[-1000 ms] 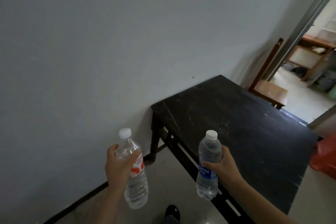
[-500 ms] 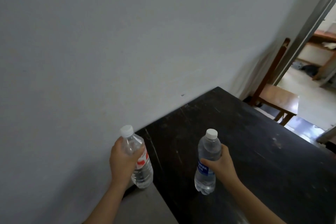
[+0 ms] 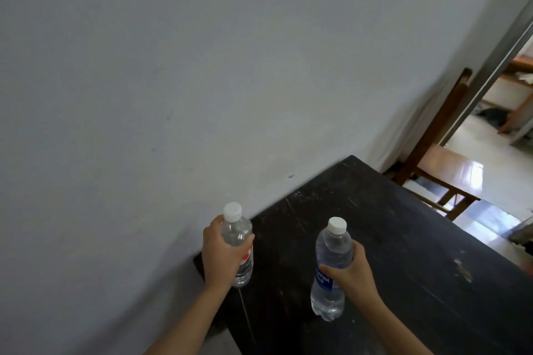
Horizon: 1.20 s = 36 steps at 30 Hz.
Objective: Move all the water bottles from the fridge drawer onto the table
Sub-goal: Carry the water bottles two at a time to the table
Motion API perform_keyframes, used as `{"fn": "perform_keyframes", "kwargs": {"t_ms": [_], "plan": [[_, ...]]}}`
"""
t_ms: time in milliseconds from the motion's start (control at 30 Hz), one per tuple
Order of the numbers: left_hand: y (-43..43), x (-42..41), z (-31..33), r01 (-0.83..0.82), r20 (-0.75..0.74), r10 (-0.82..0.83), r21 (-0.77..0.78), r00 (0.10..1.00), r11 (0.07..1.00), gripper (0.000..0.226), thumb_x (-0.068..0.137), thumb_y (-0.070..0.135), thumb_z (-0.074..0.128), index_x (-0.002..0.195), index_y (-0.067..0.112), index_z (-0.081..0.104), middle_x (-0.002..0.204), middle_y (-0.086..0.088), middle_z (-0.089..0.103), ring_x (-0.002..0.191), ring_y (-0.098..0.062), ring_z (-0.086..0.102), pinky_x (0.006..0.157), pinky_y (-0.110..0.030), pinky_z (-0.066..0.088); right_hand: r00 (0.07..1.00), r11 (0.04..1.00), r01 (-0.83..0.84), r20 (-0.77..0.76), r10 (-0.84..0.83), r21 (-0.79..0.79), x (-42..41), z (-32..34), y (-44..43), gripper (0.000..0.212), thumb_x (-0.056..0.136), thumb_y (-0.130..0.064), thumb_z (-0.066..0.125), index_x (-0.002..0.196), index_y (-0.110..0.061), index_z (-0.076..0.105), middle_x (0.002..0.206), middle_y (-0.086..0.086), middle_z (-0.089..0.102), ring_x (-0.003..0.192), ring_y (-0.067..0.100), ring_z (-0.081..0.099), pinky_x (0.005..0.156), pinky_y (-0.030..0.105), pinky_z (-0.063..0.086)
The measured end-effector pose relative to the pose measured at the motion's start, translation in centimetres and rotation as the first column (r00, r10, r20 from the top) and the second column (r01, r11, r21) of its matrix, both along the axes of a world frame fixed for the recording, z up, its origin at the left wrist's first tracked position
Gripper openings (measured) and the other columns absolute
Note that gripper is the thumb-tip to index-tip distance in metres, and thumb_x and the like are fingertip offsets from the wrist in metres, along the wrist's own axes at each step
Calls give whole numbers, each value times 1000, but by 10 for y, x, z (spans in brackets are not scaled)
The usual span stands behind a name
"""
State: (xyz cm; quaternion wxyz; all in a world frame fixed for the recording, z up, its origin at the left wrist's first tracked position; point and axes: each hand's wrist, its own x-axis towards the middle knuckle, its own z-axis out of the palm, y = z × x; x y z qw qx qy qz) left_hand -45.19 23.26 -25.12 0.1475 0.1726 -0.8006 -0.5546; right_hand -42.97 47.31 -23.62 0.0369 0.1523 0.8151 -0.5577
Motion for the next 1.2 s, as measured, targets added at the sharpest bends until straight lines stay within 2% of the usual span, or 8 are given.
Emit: {"fn": "perform_keyframes", "kwargs": {"t_ms": [100, 200, 300, 500, 633, 767, 933, 1200], "plan": [[6, -25, -8, 8, -14, -7, 10, 1000, 1000, 59, 59, 37, 82, 109, 17, 57, 102, -5, 61, 92, -16, 60, 79, -36, 53, 999, 999, -34, -6, 34, 6, -29, 2, -7, 74, 67, -1, 77, 125, -16, 34, 104, -4, 47, 101, 17, 50, 87, 36, 49], [16, -37, -10, 2, -62, -1, 24, 998, 1000, 61, 62, 22, 84, 113, 12, 53, 108, -3, 53, 97, -16, 54, 79, -25, 44, 998, 999, -47, -33, 48, 25, -51, 0, -17, 71, 68, -1, 77, 118, -22, 33, 97, -12, 46, 96, 14, 51, 81, 29, 47], [24, -50, -15, -5, -115, 7, 16, 993, 1000, 62, 61, 14, 85, 111, 21, 47, 107, 2, 46, 99, -16, 49, 79, -21, 38, 997, 998, -56, -47, 58, 35, -74, -3, -23, 71, 67, -3, 78, 117, -25, 32, 100, -10, 48, 97, 14, 52, 79, 26, 47], [30, -69, -23, -56, -137, 57, 10, 989, 998, 66, 59, 10, 85, 106, 27, 41, 98, 15, 41, 99, -17, 47, 77, -21, 37, 994, 992, -106, -6, 107, 64, -110, -11, -30, 80, 66, -8, 80, 129, -18, 32, 110, -4, 48, 98, 14, 52, 74, 22, 46], [31, -80, -27, -87, -122, 87, 9, 989, 996, 68, 58, 9, 86, 106, 25, 41, 103, 6, 42, 100, -18, 47, 79, -25, 37, 993, 991, -122, 10, 122, 59, -133, -17, -39, 79, 67, -7, 79, 130, -18, 33, 108, -6, 48, 101, 16, 53, 79, 26, 48], [34, -90, -28, -111, -164, 105, -28, 981, 993, 69, 54, 7, 87, 104, 24, 42, 97, 21, 40, 95, -20, 48, 78, -30, 40, 985, 982, -175, 16, 174, 67, -159, -17, -52, 76, 68, -11, 80, 128, -19, 34, 107, -6, 50, 100, 15, 54, 77, 25, 46], [37, -93, -35, -153, -124, 144, -64, 982, 986, 69, 49, 10, 90, 106, 11, 50, 100, 2, 45, 93, -23, 51, 72, -28, 39, 977, 973, -215, 12, 214, 89, -186, -18, -67, 75, 68, -13, 79, 128, -18, 36, 106, -5, 52, 98, 14, 56, 76, 23, 47], [35, -96, -33, -161, -94, 150, -117, 984, 980, 76, 43, 11, 91, 107, 1, 51, 102, -1, 46, 96, -28, 52, 73, -30, 39, 958, 948, -288, 32, 286, 134, -202, -22, -74, 81, 68, -17, 80, 133, -17, 32, 119, 3, 55, 109, 20, 55, 85, 28, 48]]}}
